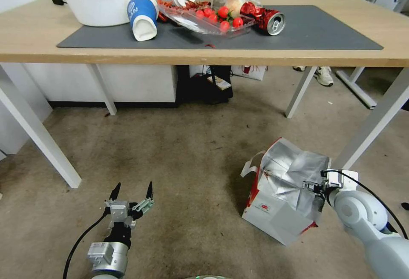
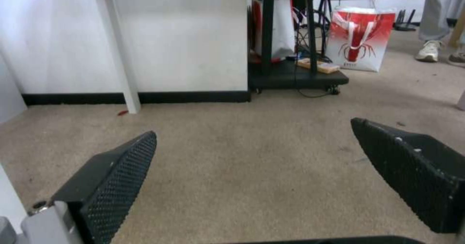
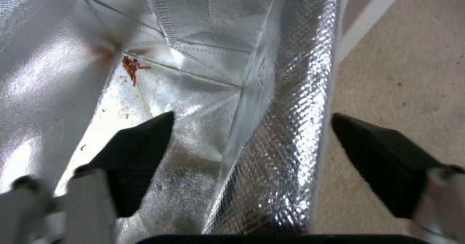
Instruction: Pick up the food delivery bag from the floor and place it on the table.
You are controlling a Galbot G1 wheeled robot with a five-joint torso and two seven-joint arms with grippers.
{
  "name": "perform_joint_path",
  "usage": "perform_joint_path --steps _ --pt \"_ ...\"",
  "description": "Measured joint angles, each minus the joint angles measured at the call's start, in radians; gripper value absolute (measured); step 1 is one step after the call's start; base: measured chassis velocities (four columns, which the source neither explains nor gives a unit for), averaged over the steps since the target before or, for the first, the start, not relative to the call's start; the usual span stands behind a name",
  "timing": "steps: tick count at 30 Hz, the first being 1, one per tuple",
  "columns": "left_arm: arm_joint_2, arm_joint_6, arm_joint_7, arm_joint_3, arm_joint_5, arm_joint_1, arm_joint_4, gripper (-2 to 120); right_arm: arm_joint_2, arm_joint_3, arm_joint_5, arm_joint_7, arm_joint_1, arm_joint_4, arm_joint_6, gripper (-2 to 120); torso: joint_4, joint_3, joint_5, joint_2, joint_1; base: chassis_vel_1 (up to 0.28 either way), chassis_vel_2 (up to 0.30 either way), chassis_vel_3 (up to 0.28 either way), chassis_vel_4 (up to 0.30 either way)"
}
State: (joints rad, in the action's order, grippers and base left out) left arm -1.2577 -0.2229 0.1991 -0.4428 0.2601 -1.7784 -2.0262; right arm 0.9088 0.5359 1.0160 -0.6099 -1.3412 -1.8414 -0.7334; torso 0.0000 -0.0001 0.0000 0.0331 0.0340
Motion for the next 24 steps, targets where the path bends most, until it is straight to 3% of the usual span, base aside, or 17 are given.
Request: perform_joint_path --steps 1,3,5,13,17,19,24 --pt "0.000 0.000 0.000 0.000 0.000 0.000 0.000 100 0.000 0.000 0.000 0.000 0.000 0.000 0.000 84 0.0000 0.000 0.0000 0.000 0.000 0.000 0.000 0.000 0.000" --pt "0.000 -0.001 0.004 0.000 -0.001 -0.002 -0.001 100 0.000 0.011 0.001 0.002 -0.015 -0.011 0.001 71 -0.0001 0.000 0.0000 0.000 0.000 0.000 0.000 0.000 0.000" --pt "0.000 -0.003 0.004 0.000 -0.001 -0.003 -0.002 100 0.000 0.013 0.001 0.003 -0.018 -0.014 0.001 68 0.0000 0.000 0.0000 0.000 0.000 0.000 0.000 0.000 0.000" --pt "0.000 -0.010 0.014 -0.001 -0.001 -0.009 -0.012 100 -0.006 0.042 0.001 0.033 -0.046 -0.037 0.002 34 0.0000 0.000 0.0000 0.000 0.000 0.000 0.000 0.000 0.000" --pt "0.000 -0.012 0.015 -0.002 -0.002 -0.010 -0.013 100 -0.006 0.044 0.002 0.034 -0.048 -0.039 0.003 26 0.0000 0.000 0.0000 0.000 0.000 0.000 0.000 0.000 0.000" --pt "-0.001 -0.017 0.015 -0.003 -0.003 -0.012 -0.013 100 -0.006 0.045 0.002 0.035 -0.050 -0.041 0.003 13 0.0000 0.000 0.0000 0.000 0.000 0.000 0.000 0.000 0.000" --pt "-0.001 -0.019 0.016 -0.006 -0.003 -0.013 -0.013 100 -0.009 0.044 -0.002 0.046 -0.049 -0.041 0.003 0 0.0000 0.000 0.0000 0.000 0.000 0.000 0.000 0.000 0.000"
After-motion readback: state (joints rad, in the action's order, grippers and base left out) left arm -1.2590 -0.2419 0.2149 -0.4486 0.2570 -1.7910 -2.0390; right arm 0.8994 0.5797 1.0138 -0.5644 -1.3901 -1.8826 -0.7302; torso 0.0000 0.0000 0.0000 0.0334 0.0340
